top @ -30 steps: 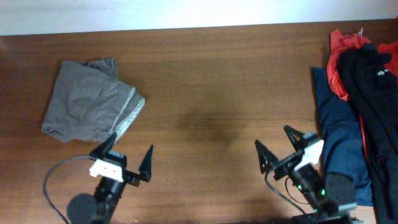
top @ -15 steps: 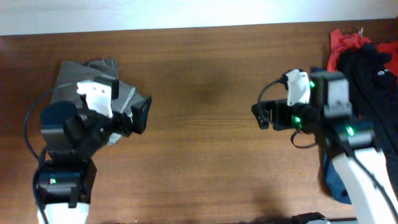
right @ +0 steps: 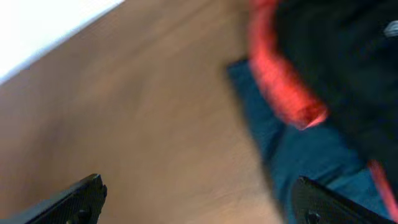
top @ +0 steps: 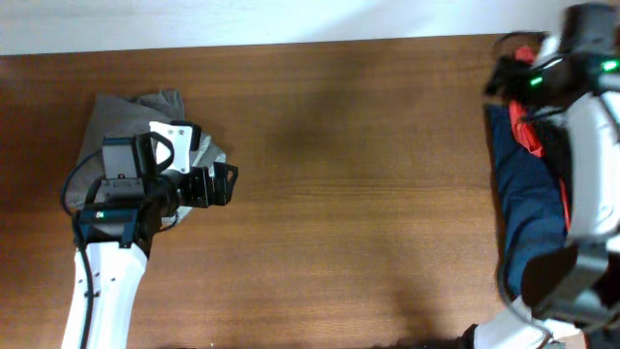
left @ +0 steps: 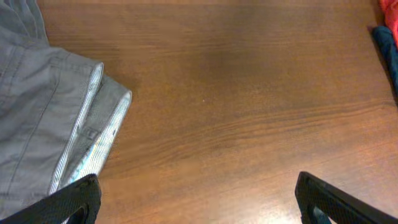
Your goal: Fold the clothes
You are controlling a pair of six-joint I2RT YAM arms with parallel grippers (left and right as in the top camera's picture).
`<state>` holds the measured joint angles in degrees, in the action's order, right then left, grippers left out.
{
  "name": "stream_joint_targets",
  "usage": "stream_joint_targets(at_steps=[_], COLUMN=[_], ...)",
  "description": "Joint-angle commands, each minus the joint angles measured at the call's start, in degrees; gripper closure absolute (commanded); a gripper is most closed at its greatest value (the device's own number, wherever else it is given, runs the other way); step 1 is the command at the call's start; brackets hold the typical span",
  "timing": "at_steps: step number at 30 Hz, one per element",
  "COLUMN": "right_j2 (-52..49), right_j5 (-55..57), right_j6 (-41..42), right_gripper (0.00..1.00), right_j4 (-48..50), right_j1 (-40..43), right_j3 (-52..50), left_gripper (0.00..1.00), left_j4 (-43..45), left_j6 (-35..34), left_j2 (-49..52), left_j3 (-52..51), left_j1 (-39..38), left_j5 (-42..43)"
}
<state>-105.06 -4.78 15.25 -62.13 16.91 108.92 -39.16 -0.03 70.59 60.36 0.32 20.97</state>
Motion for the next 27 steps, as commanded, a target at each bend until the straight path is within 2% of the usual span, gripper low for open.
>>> stream_joint_targets(at_steps=[1,7,9,15,16,17,19,20,23,27], right_j2=[-7.7,-17.5,-21.4,-29.2,-29.5,-29.9,-29.4,-29.0,-25.0,-14.6], right_j5=[0.6,-3.7,-8.5,-9.7,-9.9,-9.9,-11.1,-12.7,-20.7,-21.0], right_j6=[8.3,12.9,13.0,16.0,15.9,15.9,15.6,14.6,9.0,2.2], right_gripper=[0.00,0.03,0.03,0.05,0.09,0.27,0.85,0.95,0.96,0.96], right_j4=[6.5,20.8,26.7,36.7,37.8,38.7,39.0,39.0,36.1,26.6], right_j1=[8.5,15.0,16.3,16.3,16.2,16.2,16.2,16.2,16.4,15.1], right_j3=[2.3,2.3,2.3,2.3,2.3,2.3,2.7,2.9,4.9,7.2], left_gripper=[0.01,0.01,0.01,0.01,0.01,0.01,0.00,0.01,0.01,0.01], left_j4=[3.4,5.4,5.4,5.5,5.5,5.5,5.6,5.6,5.7,6.2], left_j6=[0.5,0.4,0.4,0.4,0.4,0.4,0.4,0.4,0.4,0.4], left_j2=[-0.1,-0.1,-0.1,-0.1,-0.1,-0.1,-0.1,-0.1,-0.1,-0.1], left_j3=[0.5,0.5,0.5,0.5,0.5,0.5,0.5,0.5,0.5,0.8], left_j1=[-0.3,-0.3,-0.3,-0.3,-0.3,-0.3,-0.3,-0.3,-0.3,-0.2], left_j5=[0.2,0.2,0.2,0.2,0.2,0.2,0.2,0.2,0.2,0.2])
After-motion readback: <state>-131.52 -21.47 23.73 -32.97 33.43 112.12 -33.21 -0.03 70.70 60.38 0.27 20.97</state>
